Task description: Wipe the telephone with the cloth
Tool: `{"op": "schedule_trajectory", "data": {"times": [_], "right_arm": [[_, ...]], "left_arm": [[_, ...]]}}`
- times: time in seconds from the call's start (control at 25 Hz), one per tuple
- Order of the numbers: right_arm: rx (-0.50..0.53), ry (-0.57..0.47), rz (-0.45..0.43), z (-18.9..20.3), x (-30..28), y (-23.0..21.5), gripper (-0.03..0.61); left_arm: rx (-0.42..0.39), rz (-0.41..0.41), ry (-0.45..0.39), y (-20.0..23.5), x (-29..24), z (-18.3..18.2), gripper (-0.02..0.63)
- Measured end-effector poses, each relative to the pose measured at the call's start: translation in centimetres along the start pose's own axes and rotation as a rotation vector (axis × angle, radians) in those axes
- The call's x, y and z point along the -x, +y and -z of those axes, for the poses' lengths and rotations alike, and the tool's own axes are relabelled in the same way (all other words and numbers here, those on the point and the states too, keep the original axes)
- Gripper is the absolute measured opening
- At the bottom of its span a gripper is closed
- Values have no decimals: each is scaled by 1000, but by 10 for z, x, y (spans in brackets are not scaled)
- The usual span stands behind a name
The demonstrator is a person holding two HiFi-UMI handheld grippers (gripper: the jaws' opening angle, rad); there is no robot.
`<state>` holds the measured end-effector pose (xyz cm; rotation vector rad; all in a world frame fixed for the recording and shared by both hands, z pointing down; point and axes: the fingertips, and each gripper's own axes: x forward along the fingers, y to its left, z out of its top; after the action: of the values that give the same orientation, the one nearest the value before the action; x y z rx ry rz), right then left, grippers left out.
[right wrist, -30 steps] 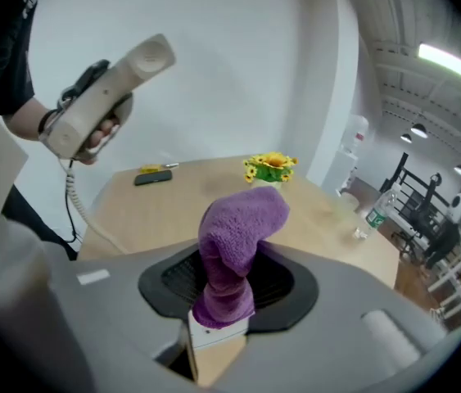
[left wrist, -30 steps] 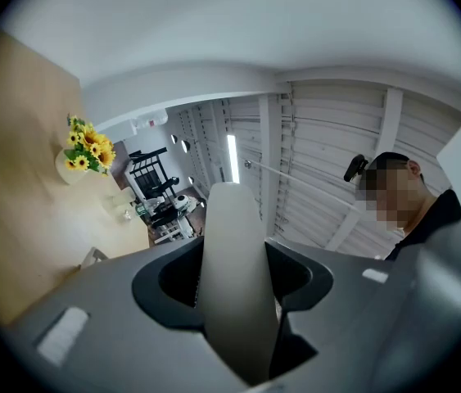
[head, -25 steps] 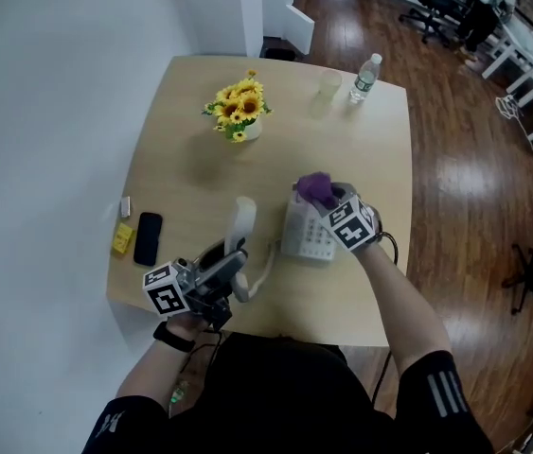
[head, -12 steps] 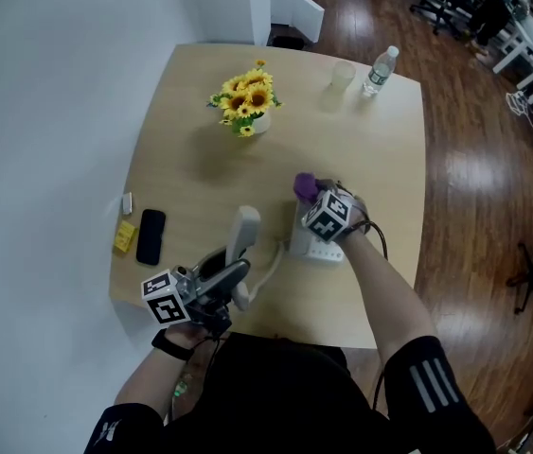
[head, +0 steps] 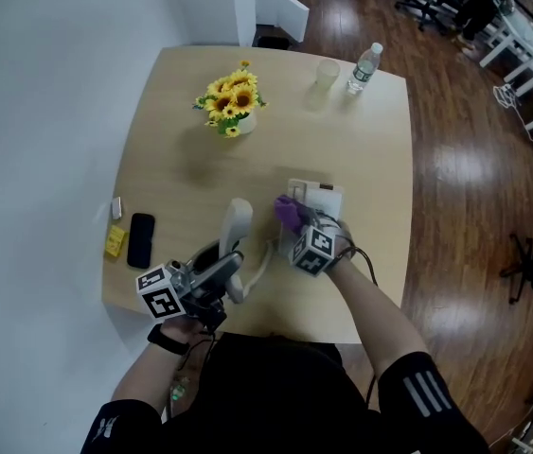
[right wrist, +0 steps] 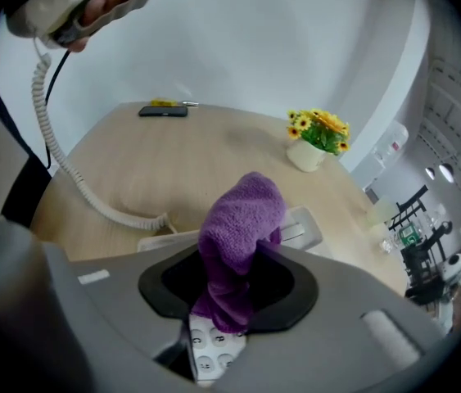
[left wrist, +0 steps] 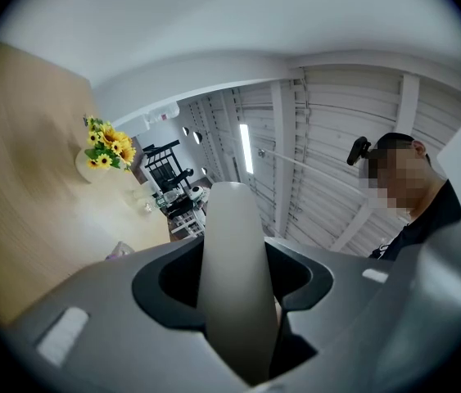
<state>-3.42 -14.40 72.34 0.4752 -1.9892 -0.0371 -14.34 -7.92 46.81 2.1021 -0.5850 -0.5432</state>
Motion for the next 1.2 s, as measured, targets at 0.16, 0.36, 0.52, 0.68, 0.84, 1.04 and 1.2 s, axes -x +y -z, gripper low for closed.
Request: {"op": "schedule_trajectory", "data": {"times": [0.16,0.36,0.52,0.68,0.84,1.04,1.2], "right_arm": [[-1,1,-21,7,5,24,132],[49,13,-68,18,3,58,132],[113,39,-131,28,3,90,132],[87,53,-173,29,7,98,132],[53,57,-263,28,18,108,132],[-57,-57,-266,26,60,121,132],[-142,-136,-199,41,106,118,132]], "left_arm": [[-8,4,16,-2,-6,2,206],[-8,-21,29,3,-9,8,206],[-10,-32,36,7,-13,12,206],[-16,-46,45,10,-16,15,206],[-16,-71,50,16,-20,20,206],[-91,-185,117,42,-31,35,206],[-156,-321,125,79,-46,43,206]]}}
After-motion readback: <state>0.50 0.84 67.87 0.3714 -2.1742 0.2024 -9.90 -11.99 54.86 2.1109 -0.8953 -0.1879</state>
